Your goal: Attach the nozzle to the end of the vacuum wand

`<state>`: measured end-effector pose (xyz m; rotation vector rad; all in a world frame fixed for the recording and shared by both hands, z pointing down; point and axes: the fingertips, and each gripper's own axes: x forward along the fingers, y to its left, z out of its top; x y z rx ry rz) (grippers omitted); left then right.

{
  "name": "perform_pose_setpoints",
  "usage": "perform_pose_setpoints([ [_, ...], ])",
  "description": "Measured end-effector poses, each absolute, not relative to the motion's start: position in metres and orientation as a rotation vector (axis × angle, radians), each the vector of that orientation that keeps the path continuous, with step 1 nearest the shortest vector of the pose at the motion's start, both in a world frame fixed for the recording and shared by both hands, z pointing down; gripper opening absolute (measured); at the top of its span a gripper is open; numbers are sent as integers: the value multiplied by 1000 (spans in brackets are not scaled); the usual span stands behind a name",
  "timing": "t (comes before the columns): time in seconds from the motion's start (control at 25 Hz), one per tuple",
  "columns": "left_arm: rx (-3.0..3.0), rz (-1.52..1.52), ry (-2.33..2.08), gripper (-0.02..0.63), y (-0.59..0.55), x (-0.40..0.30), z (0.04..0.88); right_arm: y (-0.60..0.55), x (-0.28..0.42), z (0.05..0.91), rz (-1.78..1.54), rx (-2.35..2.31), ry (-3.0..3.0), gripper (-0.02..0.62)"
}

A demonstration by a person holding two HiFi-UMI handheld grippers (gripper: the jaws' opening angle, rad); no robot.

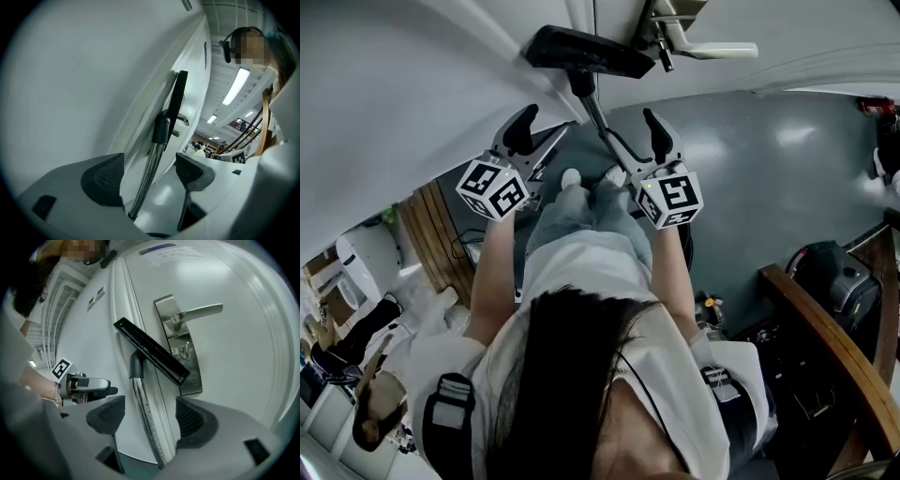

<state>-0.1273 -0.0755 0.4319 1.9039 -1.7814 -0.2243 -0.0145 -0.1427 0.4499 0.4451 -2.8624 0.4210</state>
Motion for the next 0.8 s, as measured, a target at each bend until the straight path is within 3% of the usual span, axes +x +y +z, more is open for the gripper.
perform_pose_setpoints([
  [0.48,2044,-142,-1816,331,-58,-117,406,-117,-15,435,397,608,-2823,348],
  [0.72,2084,-143,-1821,324,-54,-111,402,-113,-15,424,342,706,-2825,156],
  [0.8,2088,-153,-1828,283,-53,-111,399,-113,-17,420,311,721,-2823,147],
])
